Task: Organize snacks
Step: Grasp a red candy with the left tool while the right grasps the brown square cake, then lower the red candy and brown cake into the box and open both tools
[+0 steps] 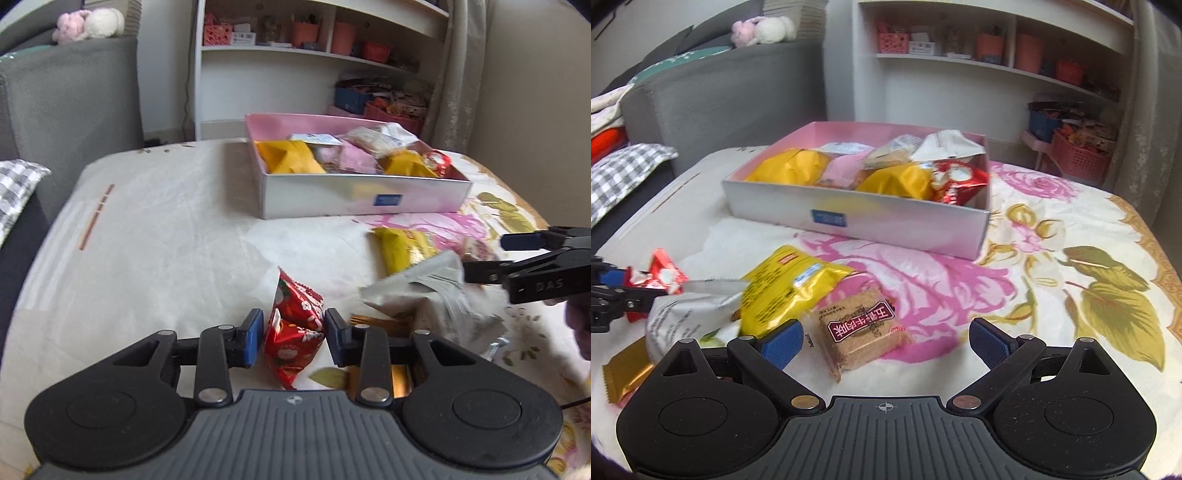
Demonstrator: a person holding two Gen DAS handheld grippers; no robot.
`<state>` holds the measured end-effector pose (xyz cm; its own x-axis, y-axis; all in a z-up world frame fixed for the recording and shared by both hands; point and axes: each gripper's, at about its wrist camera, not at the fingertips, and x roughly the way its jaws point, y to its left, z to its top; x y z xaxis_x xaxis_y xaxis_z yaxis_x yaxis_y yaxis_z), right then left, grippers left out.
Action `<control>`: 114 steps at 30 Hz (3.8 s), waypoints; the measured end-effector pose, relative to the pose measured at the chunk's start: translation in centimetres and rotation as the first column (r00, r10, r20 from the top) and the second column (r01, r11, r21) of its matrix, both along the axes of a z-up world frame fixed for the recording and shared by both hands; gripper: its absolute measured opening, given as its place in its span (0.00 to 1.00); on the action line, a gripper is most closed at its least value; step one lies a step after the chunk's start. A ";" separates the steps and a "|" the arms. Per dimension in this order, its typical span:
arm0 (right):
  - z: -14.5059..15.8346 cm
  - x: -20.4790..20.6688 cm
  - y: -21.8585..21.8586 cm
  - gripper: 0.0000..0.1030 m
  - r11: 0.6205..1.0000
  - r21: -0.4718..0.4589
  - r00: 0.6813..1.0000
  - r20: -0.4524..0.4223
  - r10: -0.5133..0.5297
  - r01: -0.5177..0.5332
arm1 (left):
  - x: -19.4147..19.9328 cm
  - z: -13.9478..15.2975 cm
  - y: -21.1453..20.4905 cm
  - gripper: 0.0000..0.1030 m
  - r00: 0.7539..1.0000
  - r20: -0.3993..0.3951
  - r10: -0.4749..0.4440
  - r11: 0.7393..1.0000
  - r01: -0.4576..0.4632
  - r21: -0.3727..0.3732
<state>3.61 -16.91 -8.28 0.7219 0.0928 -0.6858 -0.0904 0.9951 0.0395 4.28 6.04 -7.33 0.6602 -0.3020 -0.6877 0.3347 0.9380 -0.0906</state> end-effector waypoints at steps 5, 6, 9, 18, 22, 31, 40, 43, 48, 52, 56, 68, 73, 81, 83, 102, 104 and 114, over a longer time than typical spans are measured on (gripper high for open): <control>0.0 0.4 -0.7 0.93 1.000 0.017 1.000 -0.002 -0.006 0.006 | 0.8 -0.5 0.6 0.32 1.000 -0.007 0.025 1.000 -0.025 -0.002; -0.1 0.5 -0.7 0.93 1.000 0.017 1.000 -0.004 -0.004 0.004 | 0.8 -0.4 0.6 0.35 1.000 -0.007 0.023 1.000 -0.024 -0.005; -0.4 0.5 -0.4 0.90 1.000 0.019 1.000 -0.010 0.016 -0.016 | 0.9 -0.5 0.2 0.42 1.000 -0.006 0.008 1.000 -0.008 -0.003; -0.4 0.3 0.5 0.61 0.996 0.013 0.996 0.006 0.089 -0.089 | 1.5 0.0 0.0 0.30 0.998 -0.038 0.045 0.999 -0.045 0.003; 0.0 0.5 1.1 0.41 0.995 -0.002 0.995 0.020 0.102 -0.102 | 1.8 0.1 0.1 0.29 0.996 -0.060 0.073 0.997 -0.073 -0.009; 0.6 1.5 1.0 0.38 0.996 0.021 0.996 -0.009 0.088 -0.088 | 2.5 0.5 0.1 0.27 0.990 -0.108 0.087 0.995 -0.091 -0.031; 1.6 2.2 1.6 0.38 0.996 0.027 0.996 -0.021 0.085 -0.085 | 3.0 1.6 -0.1 0.26 0.989 -0.112 0.096 0.993 -0.102 -0.051; 2.2 2.5 1.7 0.38 0.996 0.032 0.996 -0.018 0.083 -0.082 | 3.2 2.0 -0.1 0.26 0.989 -0.108 0.102 0.992 -0.109 -0.062; 3.4 2.9 1.5 0.38 0.997 0.059 0.998 -0.013 0.057 -0.056 | 3.7 2.8 -0.3 0.26 0.989 -0.102 0.110 0.990 -0.118 -0.080; 4.4 3.2 1.2 0.38 0.996 0.080 0.999 0.006 0.041 -0.041 | 4.1 3.6 -0.8 0.26 0.990 -0.088 0.111 0.988 -0.119 -0.100; 5.5 3.7 0.9 0.38 0.994 0.106 1.000 0.021 0.021 -0.023 | 4.7 4.5 -1.3 0.26 0.991 -0.075 0.110 0.985 -0.119 -0.123; 7.2 6.5 -0.7 0.38 0.970 0.237 0.998 0.022 -0.066 0.059 | 7.6 5.3 -3.4 0.26 0.988 -0.051 0.148 0.970 -0.155 -0.186; 6.8 7.8 -0.9 0.38 0.959 0.269 0.995 0.004 -0.098 0.093 | 8.7 5.7 -5.0 0.26 0.989 -0.025 0.145 0.965 -0.147 -0.216; 6.4 8.8 -2.5 0.38 0.940 0.305 0.988 -0.019 -0.155 0.154 | 10.0 5.0 -6.4 0.26 0.987 -0.036 0.157 0.963 -0.161 -0.216; 6.3 8.9 -3.3 0.38 0.933 0.317 0.985 -0.026 -0.172 0.172 | 10.1 5.0 -6.5 0.26 0.987 -0.033 0.159 0.962 -0.162 -0.220; 4.3 10.6 -6.4 0.38 0.887 0.376 0.963 -0.083 -0.256 0.268 | 11.9 3.3 -8.9 0.27 0.986 0.009 0.168 0.971 -0.164 -0.171; 4.1 10.7 -6.4 0.38 0.889 0.374 0.964 -0.078 -0.252 0.263 | 12.0 3.3 -9.0 0.27 0.986 0.020 0.166 0.973 -0.161 -0.166; 3.9 10.8 -6.6 0.51 0.880 0.402 0.966 -0.064 -0.250 0.254 | 11.9 2.8 -8.9 0.34 0.985 0.023 0.173 0.976 -0.169 -0.140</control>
<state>14.36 -23.48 -4.35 0.7509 0.1788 -0.6357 0.1638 0.8822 0.4415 16.16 -2.90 -4.55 0.7330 -0.2722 -0.6234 0.1757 0.9611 -0.2131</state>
